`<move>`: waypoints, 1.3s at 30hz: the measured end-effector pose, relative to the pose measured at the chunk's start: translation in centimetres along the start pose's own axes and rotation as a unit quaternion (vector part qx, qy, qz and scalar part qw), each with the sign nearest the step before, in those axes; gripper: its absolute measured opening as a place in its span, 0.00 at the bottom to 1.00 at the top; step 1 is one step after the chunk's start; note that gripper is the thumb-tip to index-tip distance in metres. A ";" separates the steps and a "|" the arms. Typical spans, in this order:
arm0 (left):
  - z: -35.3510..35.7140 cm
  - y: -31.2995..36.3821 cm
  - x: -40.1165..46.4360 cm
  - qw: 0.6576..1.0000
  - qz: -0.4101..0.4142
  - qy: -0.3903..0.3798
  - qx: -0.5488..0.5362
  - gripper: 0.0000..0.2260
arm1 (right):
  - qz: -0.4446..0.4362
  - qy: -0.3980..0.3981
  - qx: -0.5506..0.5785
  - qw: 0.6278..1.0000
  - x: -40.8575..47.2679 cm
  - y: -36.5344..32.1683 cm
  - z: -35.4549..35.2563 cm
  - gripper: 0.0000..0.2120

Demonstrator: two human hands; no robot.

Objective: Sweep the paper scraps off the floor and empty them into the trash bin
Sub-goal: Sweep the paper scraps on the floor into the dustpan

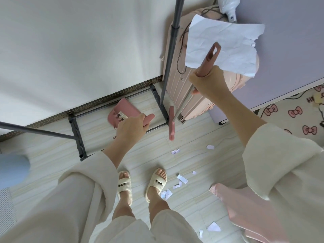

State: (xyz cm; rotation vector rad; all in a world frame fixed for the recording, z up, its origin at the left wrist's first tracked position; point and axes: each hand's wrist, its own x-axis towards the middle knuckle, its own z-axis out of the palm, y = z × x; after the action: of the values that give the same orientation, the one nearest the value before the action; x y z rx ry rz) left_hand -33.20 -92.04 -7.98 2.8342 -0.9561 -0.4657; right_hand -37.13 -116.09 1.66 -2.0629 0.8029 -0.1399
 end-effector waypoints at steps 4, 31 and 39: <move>0.1 0.0 0.0 1.000 -0.002 0.004 -0.005 0.11 | 0.015 -0.049 -0.043 0.998 -0.2 1.9 1.0 0.11; 1.7 1.2 -1.6 0.999 0.006 -0.012 -0.049 0.10 | 0.167 0.105 0.048 0.979 -7.2 4.7 0.0 0.11; 2.6 2.0 -2.2 0.997 0.016 -0.030 -0.066 0.11 | 0.187 0.163 0.074 0.966 -15.3 7.8 4.7 0.13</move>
State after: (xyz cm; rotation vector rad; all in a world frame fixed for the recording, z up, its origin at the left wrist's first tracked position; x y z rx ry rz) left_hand -36.83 -92.36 -9.46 2.6968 -0.9421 -0.5899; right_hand -51.10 -106.85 -4.21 -1.7352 1.3293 -0.3233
